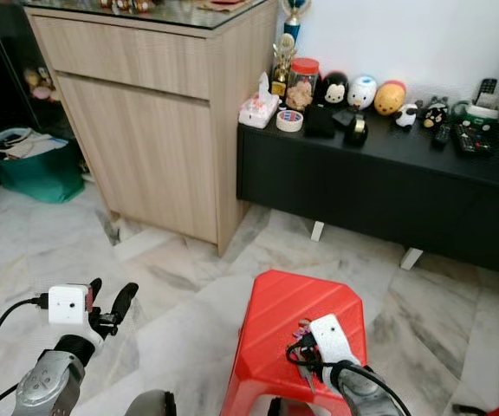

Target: Hang keys on a hook

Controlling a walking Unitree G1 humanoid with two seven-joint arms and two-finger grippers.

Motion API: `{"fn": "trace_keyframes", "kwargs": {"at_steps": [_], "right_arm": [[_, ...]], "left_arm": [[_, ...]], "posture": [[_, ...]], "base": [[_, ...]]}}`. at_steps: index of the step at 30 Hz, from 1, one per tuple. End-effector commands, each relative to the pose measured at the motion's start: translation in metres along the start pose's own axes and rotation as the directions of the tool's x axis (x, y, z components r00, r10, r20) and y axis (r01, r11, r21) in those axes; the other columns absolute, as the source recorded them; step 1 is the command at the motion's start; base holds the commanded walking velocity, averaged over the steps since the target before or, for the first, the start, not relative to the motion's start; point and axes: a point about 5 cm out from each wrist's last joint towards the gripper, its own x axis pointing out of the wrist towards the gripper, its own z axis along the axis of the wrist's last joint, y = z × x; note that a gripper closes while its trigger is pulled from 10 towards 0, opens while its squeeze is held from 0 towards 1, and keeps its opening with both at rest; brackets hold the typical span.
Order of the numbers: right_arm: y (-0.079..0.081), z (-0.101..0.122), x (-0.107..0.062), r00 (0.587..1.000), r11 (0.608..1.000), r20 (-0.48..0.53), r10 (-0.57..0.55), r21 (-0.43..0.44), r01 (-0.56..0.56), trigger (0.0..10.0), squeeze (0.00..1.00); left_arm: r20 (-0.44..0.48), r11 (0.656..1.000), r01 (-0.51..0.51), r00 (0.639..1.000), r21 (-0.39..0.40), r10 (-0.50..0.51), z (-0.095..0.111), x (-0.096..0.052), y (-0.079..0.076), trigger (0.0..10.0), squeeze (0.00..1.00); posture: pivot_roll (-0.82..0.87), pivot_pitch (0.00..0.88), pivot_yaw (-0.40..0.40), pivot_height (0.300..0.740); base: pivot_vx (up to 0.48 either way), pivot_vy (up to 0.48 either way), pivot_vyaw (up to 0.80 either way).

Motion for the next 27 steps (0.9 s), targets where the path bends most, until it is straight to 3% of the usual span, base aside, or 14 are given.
{"fn": "trace_keyframes", "kwargs": {"at_steps": [1,6,7,9,10,17,27], "right_arm": [[-0.006,0.007,0.001,1.0,1.0,-0.003,-0.004,-0.003,0.004,10.0,1.0],[-0.001,0.016,0.006,1.0,1.0,-0.017,0.009,0.01,-0.009,10.0,1.0],[0.001,0.019,0.007,1.0,1.0,-0.013,0.01,-0.002,-0.01,10.0,0.44],[0.004,0.019,0.008,0.999,1.0,-0.016,0.028,0.008,-0.028,10.0,0.44],[0.005,0.019,0.009,0.999,0.999,-0.02,0.038,0.026,-0.038,10.0,0.0],[0.009,0.013,0.009,0.996,0.998,-0.08,0.038,0.054,-0.034,10.0,0.0],[-0.003,-0.004,0.004,0.985,0.997,-0.17,-0.022,0.073,0.035,10.0,0.0]], "left_arm": [[-0.013,1.0,0.003,1.0,0.008,-0.003,-0.001,0.001,-0.001,10.0,0.0],[-0.015,1.0,0.003,1.0,0.018,-0.002,0.0,0.003,0.0,10.0,0.0],[-0.013,1.0,0.004,1.0,0.019,-0.004,0.001,0.004,-0.001,10.0,0.0],[-0.011,1.0,0.006,1.0,0.021,-0.006,0.002,0.003,-0.001,10.0,0.0],[-0.012,1.0,0.007,1.0,0.023,-0.006,0.002,0.003,-0.001,10.0,0.0],[-0.028,1.0,0.005,1.0,0.029,-0.004,-0.001,-0.005,-0.001,10.0,0.0],[-0.038,0.999,0.009,0.999,0.04,-0.007,-0.001,-0.006,0.0,10.0,0.0]], "posture": [[0.09,0.0,-0.073,0.631],[0.11,0.0,-0.073,0.631],[0.11,0.0,-0.072,0.631],[0.11,0.0,-0.069,0.631],[0.11,0.0,-0.07,0.631],[0.12,0.0,-0.069,0.631],[0.12,0.0,-0.064,0.631]], "base": [[0.0,0.0,0.0],[0.0,0.0,0.0],[0.0,0.0,0.0],[0.0,0.0,0.0],[0.0,0.0,0.0],[0.0,0.0,0.0],[0.0,0.0,0.0]]}}
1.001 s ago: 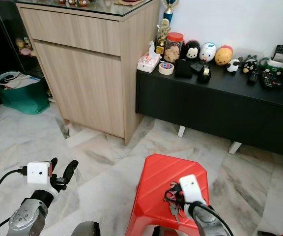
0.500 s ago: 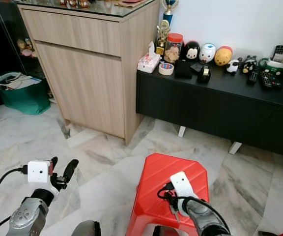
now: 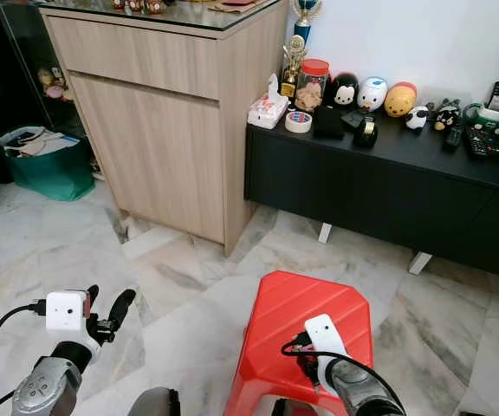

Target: Hang keys on a hook

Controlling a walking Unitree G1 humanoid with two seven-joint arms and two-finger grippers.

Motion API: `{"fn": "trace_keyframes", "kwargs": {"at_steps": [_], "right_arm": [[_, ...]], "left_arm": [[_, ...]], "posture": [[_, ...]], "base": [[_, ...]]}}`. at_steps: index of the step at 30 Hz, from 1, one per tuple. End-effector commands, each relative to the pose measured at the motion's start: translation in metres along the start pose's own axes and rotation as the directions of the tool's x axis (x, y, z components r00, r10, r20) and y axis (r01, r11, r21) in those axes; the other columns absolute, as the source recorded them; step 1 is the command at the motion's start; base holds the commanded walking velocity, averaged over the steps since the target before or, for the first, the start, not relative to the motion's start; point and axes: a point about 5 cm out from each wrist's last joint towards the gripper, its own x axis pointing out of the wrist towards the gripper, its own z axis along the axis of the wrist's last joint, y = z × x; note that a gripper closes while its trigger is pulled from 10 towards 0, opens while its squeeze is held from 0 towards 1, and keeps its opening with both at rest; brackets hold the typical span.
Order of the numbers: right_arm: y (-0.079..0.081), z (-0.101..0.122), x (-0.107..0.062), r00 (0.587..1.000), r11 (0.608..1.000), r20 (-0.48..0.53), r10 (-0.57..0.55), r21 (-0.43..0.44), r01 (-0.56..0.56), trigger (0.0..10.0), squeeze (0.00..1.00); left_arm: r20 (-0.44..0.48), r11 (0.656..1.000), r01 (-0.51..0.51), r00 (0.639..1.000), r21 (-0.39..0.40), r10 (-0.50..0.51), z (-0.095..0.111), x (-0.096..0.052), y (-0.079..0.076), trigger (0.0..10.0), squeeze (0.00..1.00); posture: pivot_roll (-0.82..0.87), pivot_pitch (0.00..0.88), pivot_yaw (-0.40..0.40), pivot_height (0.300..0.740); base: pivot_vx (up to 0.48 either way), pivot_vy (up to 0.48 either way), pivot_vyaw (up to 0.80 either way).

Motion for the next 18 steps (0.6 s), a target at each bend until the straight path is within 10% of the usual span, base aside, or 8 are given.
{"fn": "trace_keyframes", "kwargs": {"at_steps": [1,2,3,4,5,18], "right_arm": [[-0.004,-0.003,-0.001,1.0,1.0,-0.019,-0.006,0.014,0.006,10.0,0.0],[-0.004,-0.005,-0.001,1.0,1.0,-0.027,-0.009,0.015,0.009,10.0,0.0],[-0.006,-0.008,-0.002,0.999,1.0,-0.037,-0.019,0.018,0.02,2.7,0.0],[-0.006,-0.009,-0.002,0.999,1.0,-0.039,-0.022,0.021,0.023,2.7,0.0],[-0.007,-0.01,-0.002,0.999,0.999,-0.042,-0.027,0.025,0.028,0.0,0.0],[-0.003,-0.02,-0.002,0.997,0.999,-0.074,-0.025,0.04,0.028,0.0,0.0]], "left_arm": [[-0.01,0.999,0.023,1.0,0.031,-0.023,0.002,0.001,-0.003,10.0,0.0],[-0.011,0.999,0.025,1.0,0.032,-0.025,0.002,0.001,-0.003,10.0,0.0],[-0.014,0.999,0.027,1.0,0.033,-0.027,0.001,0.0,-0.002,10.0,0.0],[-0.015,0.999,0.028,1.0,0.033,-0.027,0.001,0.0,-0.002,10.0,0.0],[-0.015,0.999,0.028,1.0,0.034,-0.027,0.001,0.0,-0.002,10.0,0.0],[-0.033,0.999,0.033,0.999,0.043,-0.032,0.0,-0.003,-0.001,10.0,0.0]], "posture": [[0.12,0.0,-0.064,0.631],[0.12,0.0,-0.061,0.631],[0.12,0.0,-0.058,0.631],[0.12,0.0,-0.058,0.631],[0.12,0.0,-0.058,0.631],[0.13,0.0,-0.049,0.631]], "base": [[0.0,0.0,0.0],[0.0,0.0,0.0],[0.0,0.0,0.0],[0.0,0.0,0.0],[0.0,0.0,0.0],[0.0,0.0,0.0]]}}
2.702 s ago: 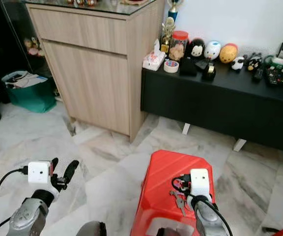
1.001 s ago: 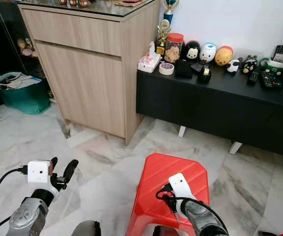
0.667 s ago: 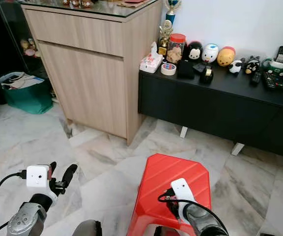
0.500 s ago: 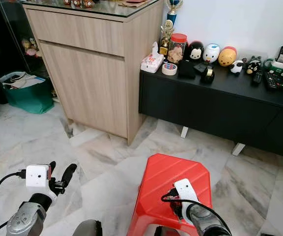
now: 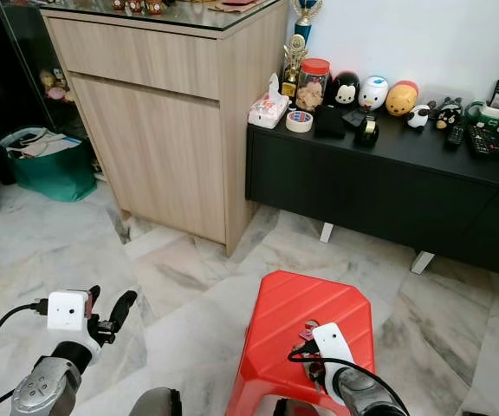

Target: Hang keys on a hook

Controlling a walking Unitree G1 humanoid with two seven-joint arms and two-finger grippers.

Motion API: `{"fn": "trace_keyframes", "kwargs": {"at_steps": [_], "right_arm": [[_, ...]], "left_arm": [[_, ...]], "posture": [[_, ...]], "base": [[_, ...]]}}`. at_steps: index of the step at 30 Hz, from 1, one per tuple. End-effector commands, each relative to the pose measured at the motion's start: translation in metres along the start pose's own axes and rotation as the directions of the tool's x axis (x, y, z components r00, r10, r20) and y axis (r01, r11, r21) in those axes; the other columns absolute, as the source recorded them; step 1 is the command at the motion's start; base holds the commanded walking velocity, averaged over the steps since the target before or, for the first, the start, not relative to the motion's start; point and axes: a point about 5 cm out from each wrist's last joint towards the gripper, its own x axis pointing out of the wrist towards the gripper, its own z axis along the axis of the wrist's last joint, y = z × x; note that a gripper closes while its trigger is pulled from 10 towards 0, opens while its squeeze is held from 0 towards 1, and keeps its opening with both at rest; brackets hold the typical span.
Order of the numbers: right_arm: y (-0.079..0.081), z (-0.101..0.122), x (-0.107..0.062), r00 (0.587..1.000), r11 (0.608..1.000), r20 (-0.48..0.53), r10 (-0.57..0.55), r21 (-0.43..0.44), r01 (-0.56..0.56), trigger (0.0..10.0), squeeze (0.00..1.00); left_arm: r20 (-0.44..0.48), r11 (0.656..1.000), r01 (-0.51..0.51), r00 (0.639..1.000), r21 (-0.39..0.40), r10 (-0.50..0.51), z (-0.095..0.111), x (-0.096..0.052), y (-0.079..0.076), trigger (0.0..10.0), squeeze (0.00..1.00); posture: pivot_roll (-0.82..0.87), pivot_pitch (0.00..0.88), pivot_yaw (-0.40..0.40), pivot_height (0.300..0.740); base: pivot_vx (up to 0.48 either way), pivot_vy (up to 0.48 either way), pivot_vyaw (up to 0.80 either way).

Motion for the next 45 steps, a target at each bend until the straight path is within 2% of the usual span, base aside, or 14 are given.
{"fn": "trace_keyframes", "kwargs": {"at_steps": [1,11,25,30,33,38,40,41,43,45], "right_arm": [[-0.001,-0.006,-0.001,1.0,1.0,-0.02,-0.003,0.018,0.004,0.0,0.0],[0.004,-0.007,0.0,0.999,0.999,0.01,0.046,0.013,-0.046,0.0,0.0],[0.004,-0.006,0.0,0.999,0.999,0.05,0.017,0.038,-0.019,0.0,0.0],[0.0,-0.003,-0.001,0.996,0.997,0.089,-0.01,0.076,0.004,0.0,0.0],[-0.005,-0.003,-0.003,0.992,0.991,0.121,-0.04,0.131,0.024,0.0,0.0],[-0.006,-0.01,-0.005,0.987,0.989,0.155,-0.041,0.15,0.017,0.0,0.0],[-0.01,-0.014,-0.008,0.979,0.986,0.2,-0.044,0.166,0.01,0.0,0.0],[-0.01,-0.014,-0.008,0.979,0.986,0.2,-0.044,0.166,0.01,0.0,0.0],[-0.016,-0.01,-0.012,0.961,0.986,0.271,-0.059,0.169,0.013,0.0,0.0],[-0.016,-0.01,-0.012,0.961,0.986,0.271,-0.059,0.169,0.013,0.0,0.0]], "left_arm": [[-0.008,1.0,0.013,1.0,0.028,-0.013,0.002,-0.002,0.0,10.0,0.0],[-0.013,0.999,0.011,1.0,0.03,-0.011,0.002,-0.003,0.0,10.0,0.0],[-0.017,0.999,-0.001,1.0,0.034,0.001,0.001,-0.001,0.002,10.0,0.0],[-0.017,0.999,-0.007,1.0,0.035,0.008,0.001,0.0,0.003,10.0,0.0],[-0.016,0.999,-0.014,1.0,0.035,0.015,0.0,0.001,0.005,10.0,0.0],[-0.014,0.999,-0.012,1.0,0.031,0.012,0.0,0.004,0.004,10.0,0.0],[-0.012,1.0,-0.009,1.0,0.03,0.009,0.0,0.006,0.003,10.0,0.0],[-0.012,1.0,-0.009,1.0,0.03,0.009,0.0,0.006,0.003,10.0,0.0],[-0.011,1.0,-0.01,1.0,0.028,0.011,0.0,0.007,0.002,10.0,0.0],[-0.011,1.0,-0.01,1.0,0.028,0.011,0.0,0.007,0.002,10.0,0.0]], "posture": [[0.13,0.0,-0.048,0.631],[0.14,0.009,-0.046,0.631],[0.14,0.001,-0.053,0.631],[0.14,0.0,-0.06,0.631],[0.13,0.0,-0.061,0.631],[0.11,0.0,-0.059,0.631],[0.1,0.0,-0.063,0.631],[0.1,0.0,-0.063,0.631],[0.1,0.0,-0.066,0.631],[0.1,0.0,-0.066,0.631]], "base": [[0.0,0.0,0.0],[0.0,0.0,0.0],[0.0,0.0,0.0],[0.0,0.0,0.0],[0.0,0.0,0.0],[0.0,0.0,0.0],[0.0,0.0,0.0],[0.0,0.0,0.0],[0.0,0.0,0.0],[0.0,0.0,0.0]]}}
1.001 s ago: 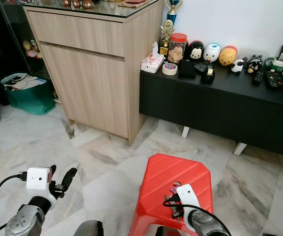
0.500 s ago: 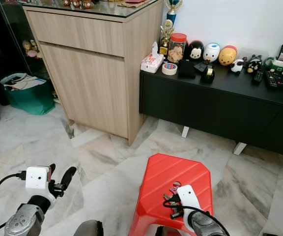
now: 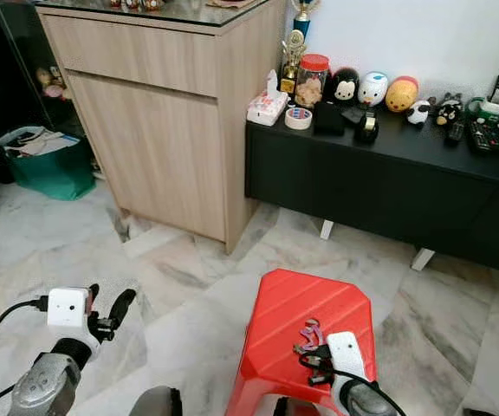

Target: Hang keys on a hook

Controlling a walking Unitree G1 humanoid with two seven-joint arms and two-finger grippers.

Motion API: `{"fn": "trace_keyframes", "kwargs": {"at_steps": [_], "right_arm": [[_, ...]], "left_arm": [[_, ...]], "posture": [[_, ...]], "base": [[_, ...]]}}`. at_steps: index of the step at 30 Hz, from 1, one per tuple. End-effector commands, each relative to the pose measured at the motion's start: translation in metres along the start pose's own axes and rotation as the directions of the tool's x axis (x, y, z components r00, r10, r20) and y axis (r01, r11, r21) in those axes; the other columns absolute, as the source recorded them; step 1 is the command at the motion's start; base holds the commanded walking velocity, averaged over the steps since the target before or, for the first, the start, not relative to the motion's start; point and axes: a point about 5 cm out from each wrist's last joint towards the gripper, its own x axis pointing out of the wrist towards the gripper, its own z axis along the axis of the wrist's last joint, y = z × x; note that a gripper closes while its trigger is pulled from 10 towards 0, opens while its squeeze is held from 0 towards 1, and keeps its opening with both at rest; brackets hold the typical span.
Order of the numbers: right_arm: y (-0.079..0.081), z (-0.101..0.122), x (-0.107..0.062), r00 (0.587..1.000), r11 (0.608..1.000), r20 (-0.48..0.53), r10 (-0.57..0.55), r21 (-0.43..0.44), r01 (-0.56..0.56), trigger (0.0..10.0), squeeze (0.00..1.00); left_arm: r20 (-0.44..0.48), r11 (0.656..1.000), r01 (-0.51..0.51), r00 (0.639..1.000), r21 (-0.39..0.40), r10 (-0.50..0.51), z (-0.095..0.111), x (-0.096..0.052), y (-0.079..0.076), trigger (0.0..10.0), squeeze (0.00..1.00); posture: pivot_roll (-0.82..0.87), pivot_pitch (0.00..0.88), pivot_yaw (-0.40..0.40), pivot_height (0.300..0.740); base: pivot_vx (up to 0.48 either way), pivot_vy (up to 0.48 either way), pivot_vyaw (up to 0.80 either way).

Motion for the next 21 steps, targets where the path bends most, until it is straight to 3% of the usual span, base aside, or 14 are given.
{"fn": "trace_keyframes", "kwargs": {"at_steps": [1,3,8,10,11,13,21], "right_arm": [[-0.006,0.009,-0.001,0.999,1.0,0.05,-0.015,0.005,0.014,0.0,0.0],[-0.015,0.026,-0.01,0.965,0.998,0.258,-0.041,0.057,0.027,0.0,0.0],[-0.011,0.045,-0.018,0.915,0.998,0.402,-0.045,0.06,0.023,0.0,0.0],[-0.004,0.077,-0.031,0.864,0.997,0.501,-0.058,0.066,0.029,0.0,0.0],[-0.004,0.077,-0.031,0.864,0.997,0.501,-0.058,0.066,0.029,0.0,0.0],[0.005,0.103,-0.046,0.808,0.996,0.584,-0.077,0.081,0.036,0.0,0.0],[0.021,0.123,-0.054,0.754,0.99,0.647,-0.112,0.137,0.029,0.0,0.0]], "left_arm": [[-0.005,1.0,0.002,1.0,0.023,-0.002,-0.001,0.001,0.0,10.0,0.0],[-0.005,1.0,-0.001,1.0,0.019,0.001,-0.002,0.002,0.0,10.0,0.0],[-0.007,1.0,-0.007,1.0,0.017,0.007,-0.004,0.003,0.001,10.0,0.0],[-0.007,1.0,-0.012,1.0,0.015,0.012,-0.005,0.004,0.002,10.0,0.0],[-0.007,1.0,-0.012,1.0,0.015,0.012,-0.005,0.004,0.002,10.0,0.0],[-0.01,1.0,-0.023,1.0,0.011,0.023,-0.008,0.006,0.004,10.0,0.0],[-0.005,0.998,-0.061,0.998,0.002,0.061,-0.01,0.015,0.012,10.0,0.0]], "posture": [[0.1,0.0,-0.066,0.631],[0.09,0.0,-0.068,0.631],[0.09,0.0,-0.072,0.631],[0.09,0.0,-0.075,0.631],[0.09,0.0,-0.075,0.631],[0.09,0.0,-0.08,0.631],[0.1,0.0,-0.086,0.631]], "base": [[0.0,0.0,0.0],[0.0,0.0,0.0],[0.0,0.0,0.0],[0.0,0.0,0.0],[0.0,0.0,0.0],[0.0,0.0,0.0],[0.0,0.0,0.0]]}}
